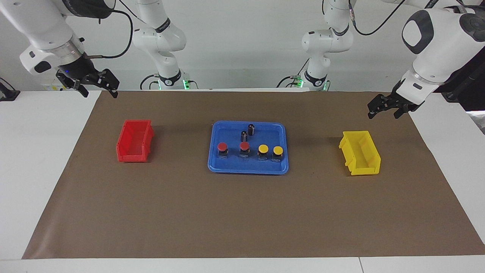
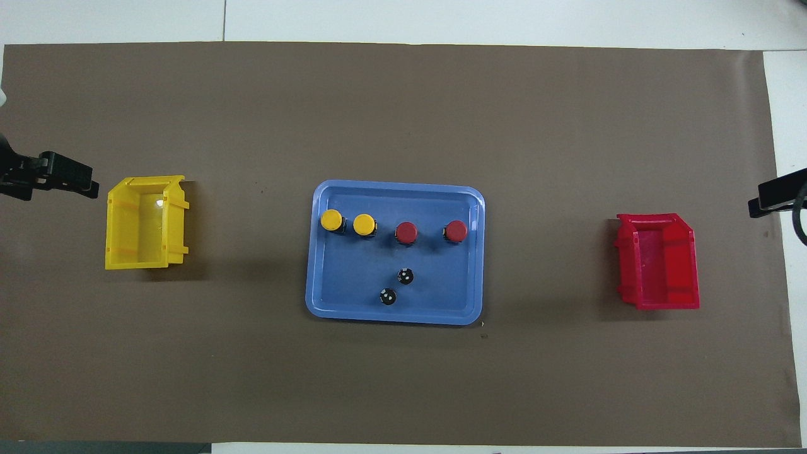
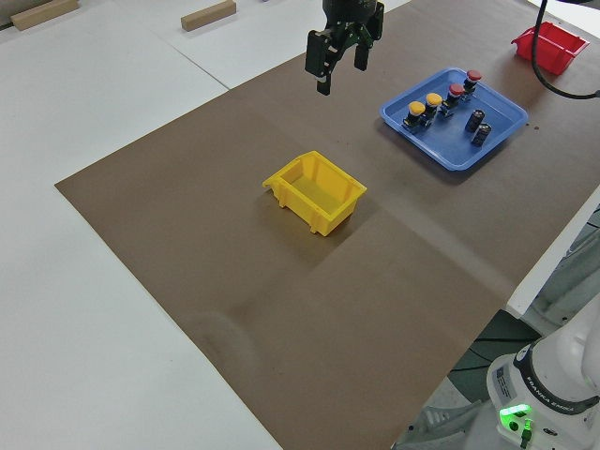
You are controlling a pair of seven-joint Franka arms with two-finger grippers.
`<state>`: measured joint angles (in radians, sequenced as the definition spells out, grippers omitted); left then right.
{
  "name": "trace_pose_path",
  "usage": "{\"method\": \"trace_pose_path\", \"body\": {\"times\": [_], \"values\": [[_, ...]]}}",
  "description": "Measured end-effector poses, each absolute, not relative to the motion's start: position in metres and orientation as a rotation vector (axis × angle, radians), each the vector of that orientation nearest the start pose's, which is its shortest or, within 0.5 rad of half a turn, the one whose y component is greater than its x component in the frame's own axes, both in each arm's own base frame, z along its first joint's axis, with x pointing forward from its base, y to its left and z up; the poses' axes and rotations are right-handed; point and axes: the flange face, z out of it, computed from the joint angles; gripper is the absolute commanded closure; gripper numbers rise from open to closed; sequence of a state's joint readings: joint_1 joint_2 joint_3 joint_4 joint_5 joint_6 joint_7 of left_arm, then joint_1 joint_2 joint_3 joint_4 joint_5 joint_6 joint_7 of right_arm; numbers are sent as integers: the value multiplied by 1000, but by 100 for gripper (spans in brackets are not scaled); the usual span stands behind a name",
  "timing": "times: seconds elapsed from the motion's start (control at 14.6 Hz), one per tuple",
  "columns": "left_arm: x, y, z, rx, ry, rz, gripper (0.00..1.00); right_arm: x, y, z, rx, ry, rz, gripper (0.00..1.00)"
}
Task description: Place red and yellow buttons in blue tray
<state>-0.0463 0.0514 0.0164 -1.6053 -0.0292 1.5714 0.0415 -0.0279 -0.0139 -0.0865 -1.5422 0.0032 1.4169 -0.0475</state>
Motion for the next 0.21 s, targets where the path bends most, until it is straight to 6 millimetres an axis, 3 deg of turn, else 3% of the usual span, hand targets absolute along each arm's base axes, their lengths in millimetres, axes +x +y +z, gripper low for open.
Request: {"method": "trace_pose_path", "body": {"times": [0.21], "values": [[567,-20,587,-3166,112,111,0,530,-61,633,-3122,104,173,0]]}}
